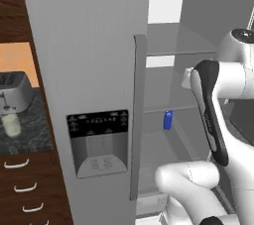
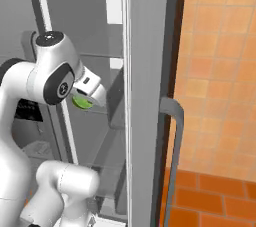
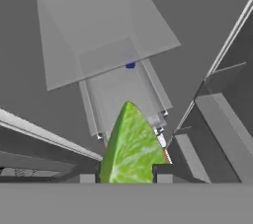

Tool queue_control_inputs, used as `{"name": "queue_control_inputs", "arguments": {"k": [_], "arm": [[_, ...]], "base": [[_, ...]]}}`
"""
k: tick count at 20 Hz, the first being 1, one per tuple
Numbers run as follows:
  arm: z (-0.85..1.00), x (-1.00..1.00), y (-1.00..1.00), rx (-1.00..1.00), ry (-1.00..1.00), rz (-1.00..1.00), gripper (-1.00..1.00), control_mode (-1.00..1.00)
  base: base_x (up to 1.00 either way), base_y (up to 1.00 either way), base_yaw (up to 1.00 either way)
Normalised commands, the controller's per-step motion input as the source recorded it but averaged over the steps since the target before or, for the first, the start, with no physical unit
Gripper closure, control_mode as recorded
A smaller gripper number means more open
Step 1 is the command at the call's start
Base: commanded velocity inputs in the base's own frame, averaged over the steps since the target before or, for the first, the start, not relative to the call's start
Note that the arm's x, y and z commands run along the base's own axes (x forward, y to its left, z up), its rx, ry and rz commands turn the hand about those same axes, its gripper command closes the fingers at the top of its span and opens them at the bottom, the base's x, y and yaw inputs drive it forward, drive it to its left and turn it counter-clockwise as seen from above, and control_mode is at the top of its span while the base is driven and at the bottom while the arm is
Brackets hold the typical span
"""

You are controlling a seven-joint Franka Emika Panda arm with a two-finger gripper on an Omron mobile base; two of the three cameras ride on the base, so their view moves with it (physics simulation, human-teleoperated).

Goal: Grab a lemon wedge from the fridge and one ice cube from the ice bowl, and put them in the glass of lemonade.

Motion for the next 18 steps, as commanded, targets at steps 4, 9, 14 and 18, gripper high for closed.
{"name": "queue_control_inputs", "arguments": {"k": [4, 9, 14, 18], "arm": [[0.0, 0.0, 0.0, 0.0, 0.0, 0.0, 1.0, 1.0], [0.0, 0.0, 0.0, 0.0, 0.0, 0.0, 1.0, 1.0], [0.0, 0.0, 0.0, 0.0, 0.0, 0.0, 1.0, 1.0], [0.0, 0.0, 0.0, 0.0, 0.0, 0.0, 1.0, 1.0]], "base": [[-0.61, 0.88, 0.04], [0.0, 1.0, 0.0], [0.16, 1.0, 0.0], [0.19, 1.0, 0.0]]}}
